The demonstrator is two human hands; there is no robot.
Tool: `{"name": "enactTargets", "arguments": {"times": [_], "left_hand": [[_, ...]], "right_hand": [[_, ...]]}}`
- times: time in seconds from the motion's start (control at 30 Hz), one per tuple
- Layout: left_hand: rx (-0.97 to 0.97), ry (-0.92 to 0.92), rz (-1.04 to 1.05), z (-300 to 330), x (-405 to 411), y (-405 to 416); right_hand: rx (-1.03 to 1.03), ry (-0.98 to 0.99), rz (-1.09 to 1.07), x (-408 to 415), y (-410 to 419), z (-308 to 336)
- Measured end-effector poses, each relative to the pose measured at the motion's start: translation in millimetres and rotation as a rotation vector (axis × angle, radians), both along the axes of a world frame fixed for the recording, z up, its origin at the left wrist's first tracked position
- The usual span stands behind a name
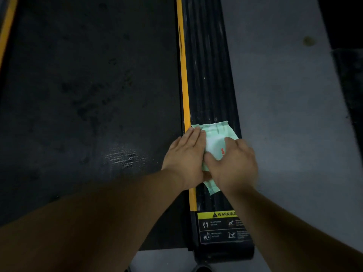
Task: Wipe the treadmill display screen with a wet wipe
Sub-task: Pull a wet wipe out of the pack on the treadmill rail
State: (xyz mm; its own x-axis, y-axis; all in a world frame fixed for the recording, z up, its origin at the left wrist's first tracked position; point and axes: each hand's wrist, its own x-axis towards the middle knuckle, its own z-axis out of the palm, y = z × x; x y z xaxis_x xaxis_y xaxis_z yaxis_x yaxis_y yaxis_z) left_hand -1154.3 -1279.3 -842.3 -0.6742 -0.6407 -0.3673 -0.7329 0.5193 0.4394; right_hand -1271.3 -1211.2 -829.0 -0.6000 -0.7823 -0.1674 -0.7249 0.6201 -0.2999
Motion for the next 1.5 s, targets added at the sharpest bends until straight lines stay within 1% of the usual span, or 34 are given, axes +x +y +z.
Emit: {"name": "enactTargets", "arguments": {"times": [0.1,0.17,0.23,0.3,0.37,0.4,0.47,0.5,0.53,0.63,0.7,0.8,0.87,0.93,1.0,1.13,1.2,1.33,1.43,1.5], "left_hand": [[0.011,-0.04,0.004,0.2,-1.7,0.0],[0.012,-0.049,0.007,0.0,-2.6,-0.3],[0.007,-0.049,0.007,-1.6,-1.8,-0.4],[0.005,-0.045,0.007,-2.8,-1.3,0.3],[0.0,-0.043,0.008,-3.0,-1.0,1.2],[0.0,-0.044,0.007,-2.9,-1.0,1.5],[0.0,-0.04,0.009,-2.9,-0.7,2.0],[-0.003,-0.036,0.01,-3.1,-0.5,2.2],[-0.007,-0.031,0.01,-3.4,-0.5,2.2],[-0.014,-0.016,0.009,-4.2,0.1,2.5],[-0.017,-0.015,0.006,-4.2,-0.2,2.6],[-0.011,-0.022,0.001,-4.5,-0.2,2.4],[-0.011,-0.026,0.0,-4.0,-0.3,2.2],[-0.01,-0.029,0.002,-3.9,-0.7,1.8],[-0.008,-0.029,0.008,-3.3,-1.0,1.4],[-0.015,-0.02,0.009,-3.5,-0.7,1.0],[-0.012,-0.021,0.009,-3.2,-0.5,0.9],[-0.025,-0.028,0.006,-2.1,-1.3,2.7],[-0.063,-0.011,-0.011,-3.4,-2.3,5.4],[-0.08,-0.011,-0.013,-3.3,-3.1,7.0]], "right_hand": [[-0.132,-0.178,-0.078,-13.0,2.4,7.0],[-0.16,-0.267,-0.132,-26.3,5.2,12.6],[-0.138,-0.192,-0.129,-39.4,10.9,14.3],[-0.087,-0.018,-0.092,-48.2,16.2,12.5],[-0.054,0.167,0.087,-49.7,16.8,10.0],[-0.062,0.212,0.182,-47.1,14.6,9.1],[-0.084,0.2,0.307,-36.8,7.6,7.6],[-0.076,0.16,0.319,-29.3,3.7,7.0],[-0.06,0.11,0.298,-22.0,0.3,6.7],[-0.03,-0.006,0.139,-10.5,-4.6,2.7],[-0.091,-0.03,0.096,-9.7,-4.3,-0.5],[-0.229,-0.024,0.09,-8.2,-3.1,-4.3],[-0.27,-0.061,0.019,-8.6,-3.7,-5.8],[-0.239,-0.139,-0.037,-11.4,-2.5,-7.0],[-0.168,-0.194,-0.023,-13.0,1.4,-5.3],[-0.096,-0.157,0.108,-11.4,9.2,2.3],[-0.074,-0.139,0.12,-11.9,7.0,4.4],[-0.009,-0.294,-0.069,-14.4,-0.3,13.9],[0.083,-0.341,-0.07,-13.1,2.5,20.7],[0.102,-0.369,-0.122,-12.2,5.6,23.8]]}}
